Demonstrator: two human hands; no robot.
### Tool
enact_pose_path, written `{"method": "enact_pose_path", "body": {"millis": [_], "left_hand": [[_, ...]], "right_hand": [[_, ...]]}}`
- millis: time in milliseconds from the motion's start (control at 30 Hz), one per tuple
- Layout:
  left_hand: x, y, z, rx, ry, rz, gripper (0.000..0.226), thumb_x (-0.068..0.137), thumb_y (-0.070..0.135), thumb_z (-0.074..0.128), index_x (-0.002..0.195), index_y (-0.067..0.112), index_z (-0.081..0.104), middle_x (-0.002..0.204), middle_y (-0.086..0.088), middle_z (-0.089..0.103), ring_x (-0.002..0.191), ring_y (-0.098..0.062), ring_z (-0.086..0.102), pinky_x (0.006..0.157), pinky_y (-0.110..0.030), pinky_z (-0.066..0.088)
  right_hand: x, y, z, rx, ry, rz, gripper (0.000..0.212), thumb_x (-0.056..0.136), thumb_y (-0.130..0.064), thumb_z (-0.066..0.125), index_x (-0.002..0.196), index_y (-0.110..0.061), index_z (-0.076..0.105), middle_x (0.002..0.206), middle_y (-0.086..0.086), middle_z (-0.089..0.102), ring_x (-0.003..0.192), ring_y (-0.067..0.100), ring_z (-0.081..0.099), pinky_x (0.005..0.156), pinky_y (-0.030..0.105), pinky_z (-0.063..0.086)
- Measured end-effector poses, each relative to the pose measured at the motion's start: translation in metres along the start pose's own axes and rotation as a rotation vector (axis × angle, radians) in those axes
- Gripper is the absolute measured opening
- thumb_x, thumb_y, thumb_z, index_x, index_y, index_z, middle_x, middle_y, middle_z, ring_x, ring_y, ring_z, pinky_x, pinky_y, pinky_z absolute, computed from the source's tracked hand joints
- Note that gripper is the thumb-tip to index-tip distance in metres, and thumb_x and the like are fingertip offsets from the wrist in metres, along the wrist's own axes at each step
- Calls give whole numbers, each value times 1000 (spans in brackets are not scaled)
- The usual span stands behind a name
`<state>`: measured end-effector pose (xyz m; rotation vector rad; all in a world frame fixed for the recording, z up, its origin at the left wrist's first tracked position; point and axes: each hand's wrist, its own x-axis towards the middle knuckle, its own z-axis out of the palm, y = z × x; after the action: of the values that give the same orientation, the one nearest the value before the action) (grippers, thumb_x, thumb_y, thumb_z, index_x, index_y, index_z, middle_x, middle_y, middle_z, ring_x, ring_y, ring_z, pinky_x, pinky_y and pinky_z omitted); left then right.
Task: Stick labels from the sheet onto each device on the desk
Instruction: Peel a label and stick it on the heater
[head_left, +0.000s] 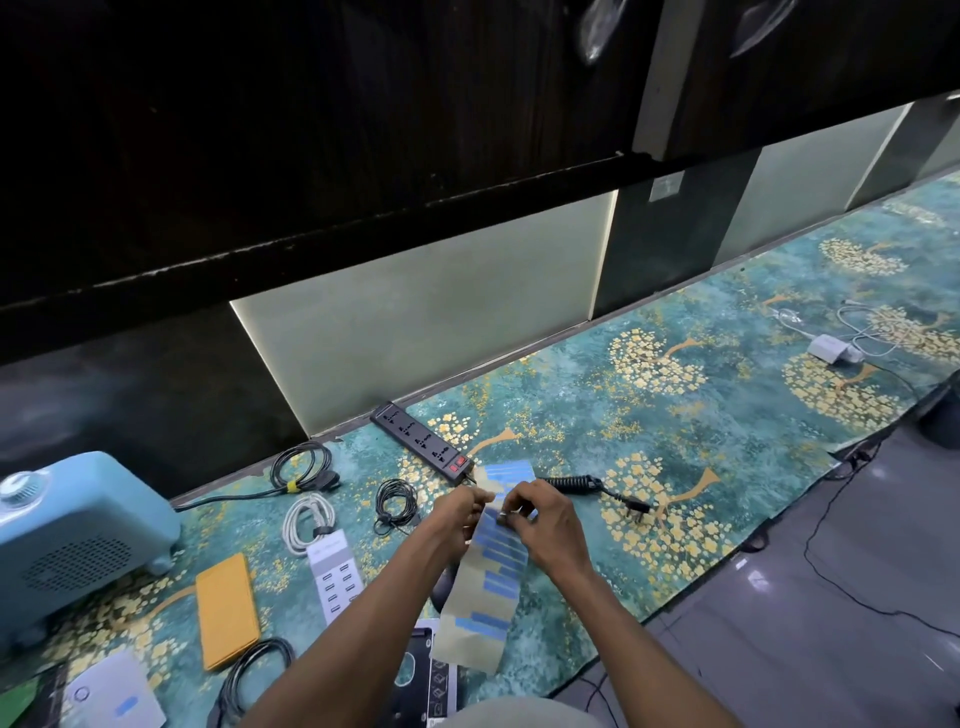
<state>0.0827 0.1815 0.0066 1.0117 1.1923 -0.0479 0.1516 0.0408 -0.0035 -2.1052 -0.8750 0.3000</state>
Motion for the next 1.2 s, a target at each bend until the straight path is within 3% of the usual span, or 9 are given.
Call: {"method": "enact_pose_path", "body": {"millis": [133, 200, 300, 400, 600, 767, 867, 967, 1200], "left_hand": [[-3, -10, -1, -74, -2, 78, 16, 93, 22, 70, 82, 14, 62, 59, 1, 65, 56, -15, 62, 53, -24, 49], [-1, -19, -7, -75, 24, 165, 14, 93, 24, 70, 87, 12, 66, 79, -7, 69, 70, -23, 63, 61, -27, 52], [-4, -29, -17, -52, 115, 282, 18, 92, 25, 72, 84, 10, 66, 75, -10, 62, 66, -22, 57, 60, -28, 46], [-12, -34, -31, -25, 236, 351, 12, 89, 21, 76, 83, 13, 69, 80, -11, 69, 68, -25, 65, 60, -30, 51], [-27, -55, -81, -110, 349, 320, 12, 87, 7, 69, 77, 14, 70, 83, -12, 73, 71, -26, 68, 71, -39, 59], [-52, -73, -149, -129, 497, 342, 13, 88, 13, 68, 75, 13, 70, 81, -12, 74, 65, -21, 69, 63, -34, 54], [-73, -79, -204, -21, 628, 423, 14, 87, 16, 69, 73, 16, 70, 73, -5, 73, 71, -22, 71, 68, -37, 57], [-94, -81, -270, 140, 790, 479, 6, 82, 10, 70, 83, 16, 73, 80, 0, 73, 81, -22, 70, 77, -34, 54], [-118, -56, -392, 561, 1052, 632, 47, 69, 5, 71, 115, 11, 64, 110, -10, 59, 105, -30, 57, 90, -40, 50]], "right_hand": [[2, -1, 2, 67, -3, 16, 21, 75, -18, 83, 75, -26, 64, 77, -10, 67, 74, 7, 64, 68, 36, 55], [1, -4, 5, 101, -35, 28, 20, 77, -17, 83, 74, -23, 64, 73, -11, 69, 72, 8, 66, 68, 34, 56], [-4, -10, 12, 148, -89, 28, 17, 78, -16, 83, 75, -21, 66, 71, -7, 71, 70, 10, 67, 70, 34, 57], [-13, -18, 23, 174, -124, 23, 12, 80, -16, 81, 78, -21, 70, 74, -7, 73, 72, 8, 69, 72, 29, 58], [-24, -49, 59, 188, -220, -5, 4, 86, -18, 78, 88, -15, 78, 84, -5, 76, 79, 4, 70, 74, 16, 53], [-33, -97, 107, 191, -330, -24, 8, 91, -18, 74, 97, -14, 79, 87, -3, 77, 81, 5, 70, 78, 26, 58], [-39, -128, 143, 191, -417, -76, 8, 90, -15, 76, 96, -11, 78, 80, -3, 74, 72, 1, 67, 75, 31, 60], [-42, -174, 182, 216, -496, -108, 9, 88, -15, 77, 96, -10, 78, 80, 1, 74, 73, 11, 69, 76, 38, 61], [-36, -275, 250, 314, -516, -174, 2, 89, -17, 74, 89, -16, 76, 79, 2, 76, 72, 18, 73, 72, 46, 63]]}}
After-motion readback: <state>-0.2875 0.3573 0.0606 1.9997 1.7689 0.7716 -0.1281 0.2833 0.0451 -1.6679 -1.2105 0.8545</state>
